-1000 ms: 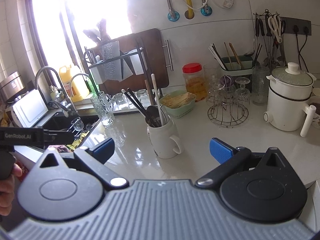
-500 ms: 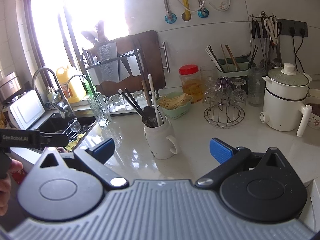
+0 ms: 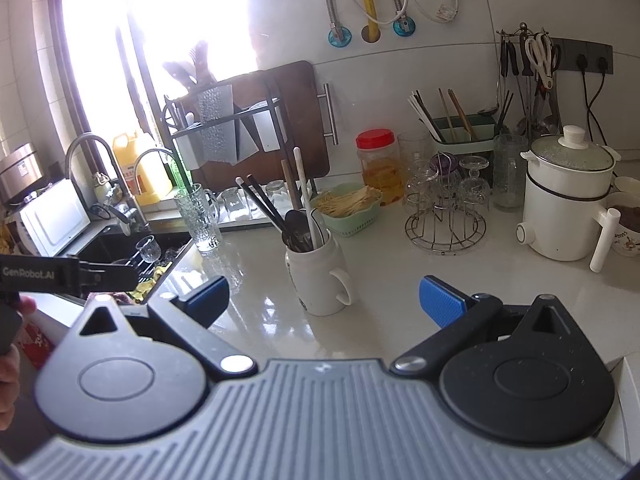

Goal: Organize utensils

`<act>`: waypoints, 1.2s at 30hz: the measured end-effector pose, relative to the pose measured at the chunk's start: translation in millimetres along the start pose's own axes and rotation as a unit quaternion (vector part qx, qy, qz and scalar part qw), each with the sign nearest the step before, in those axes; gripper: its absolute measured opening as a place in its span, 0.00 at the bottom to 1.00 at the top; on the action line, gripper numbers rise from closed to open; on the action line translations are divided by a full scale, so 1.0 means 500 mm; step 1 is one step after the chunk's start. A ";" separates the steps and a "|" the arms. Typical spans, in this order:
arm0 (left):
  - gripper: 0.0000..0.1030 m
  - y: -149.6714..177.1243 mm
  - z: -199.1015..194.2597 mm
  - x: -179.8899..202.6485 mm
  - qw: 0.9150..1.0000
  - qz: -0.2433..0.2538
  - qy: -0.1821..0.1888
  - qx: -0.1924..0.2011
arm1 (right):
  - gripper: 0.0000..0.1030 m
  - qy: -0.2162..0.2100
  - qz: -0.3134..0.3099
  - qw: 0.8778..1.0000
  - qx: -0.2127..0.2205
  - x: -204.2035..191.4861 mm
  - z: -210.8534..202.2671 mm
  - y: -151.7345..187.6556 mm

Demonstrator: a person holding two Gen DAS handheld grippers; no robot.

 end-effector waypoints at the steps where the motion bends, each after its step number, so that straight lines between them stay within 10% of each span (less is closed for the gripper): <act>1: 0.99 0.001 0.000 0.001 1.000 0.000 0.000 0.000 | 1.00 0.000 0.000 1.000 0.000 -0.001 -0.002 0.002; 36: 0.99 0.007 -0.022 -0.005 1.000 0.002 -0.003 0.006 | 1.00 -0.002 -0.003 1.000 0.004 -0.016 -0.010 0.003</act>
Point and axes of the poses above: each gripper's, at about its wrist camera, not at the fingertips, and z roughly the way its jaws point, x to its right, y to its underside, the point moved 4 cm from there along z, roughly the way its jaws point, and after that the axes turned 5 degrees about -z, right-handed, at the moved point
